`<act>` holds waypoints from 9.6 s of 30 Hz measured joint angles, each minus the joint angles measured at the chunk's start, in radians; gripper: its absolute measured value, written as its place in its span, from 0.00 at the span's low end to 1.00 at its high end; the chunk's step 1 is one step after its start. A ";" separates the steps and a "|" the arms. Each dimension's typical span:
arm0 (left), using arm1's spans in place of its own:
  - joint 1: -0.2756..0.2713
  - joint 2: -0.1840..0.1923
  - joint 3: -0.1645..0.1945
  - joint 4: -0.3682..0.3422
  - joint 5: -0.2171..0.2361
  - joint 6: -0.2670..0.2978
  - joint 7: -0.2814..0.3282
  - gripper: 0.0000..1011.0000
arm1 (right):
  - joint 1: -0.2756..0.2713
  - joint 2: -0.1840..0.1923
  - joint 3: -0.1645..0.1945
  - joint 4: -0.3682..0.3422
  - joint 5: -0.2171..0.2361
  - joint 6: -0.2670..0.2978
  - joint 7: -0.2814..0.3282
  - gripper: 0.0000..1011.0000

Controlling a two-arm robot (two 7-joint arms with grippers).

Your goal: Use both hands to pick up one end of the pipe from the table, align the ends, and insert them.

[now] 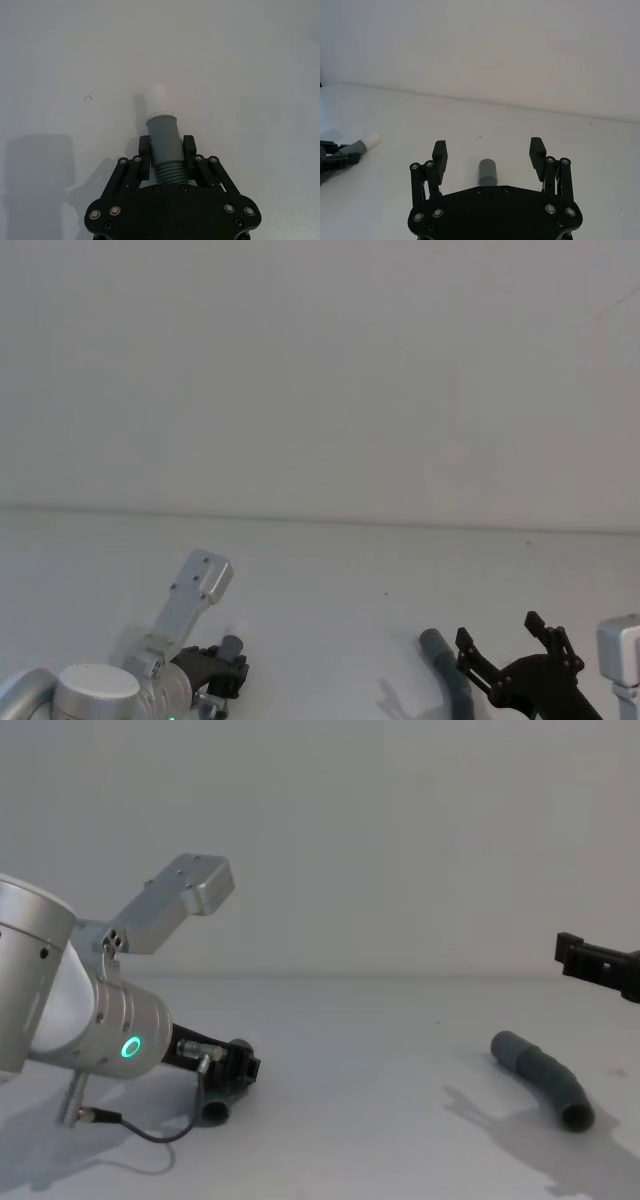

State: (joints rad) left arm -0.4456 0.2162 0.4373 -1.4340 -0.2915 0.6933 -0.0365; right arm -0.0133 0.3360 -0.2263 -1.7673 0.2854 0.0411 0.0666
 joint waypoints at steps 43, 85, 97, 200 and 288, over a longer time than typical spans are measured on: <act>0.000 0.000 0.000 0.000 0.000 0.001 0.000 0.35 | 0.191 -0.124 -0.078 0.092 -0.137 0.419 -0.153 0.99; 0.000 0.000 0.000 0.000 0.000 0.001 0.000 0.35 | 0.237 -0.133 -0.085 0.206 -0.182 0.455 -0.110 0.99; 0.000 0.000 0.000 0.000 0.000 0.001 0.000 0.35 | 0.232 -0.135 -0.080 0.209 -0.191 0.478 -0.104 0.99; -0.169 0.239 0.135 -0.059 0.080 -0.268 -0.431 0.35 | 0.162 -0.004 -0.002 0.137 0.017 0.114 0.367 0.19; -0.474 0.448 0.279 -0.088 -0.166 -0.306 -1.194 0.35 | 0.419 0.228 -0.084 0.405 0.275 -0.247 1.083 0.19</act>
State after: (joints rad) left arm -0.9199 0.6646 0.7160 -1.5218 -0.4579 0.3874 -1.2300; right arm 0.4056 0.5644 -0.3106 -1.3625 0.5607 -0.2063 1.1492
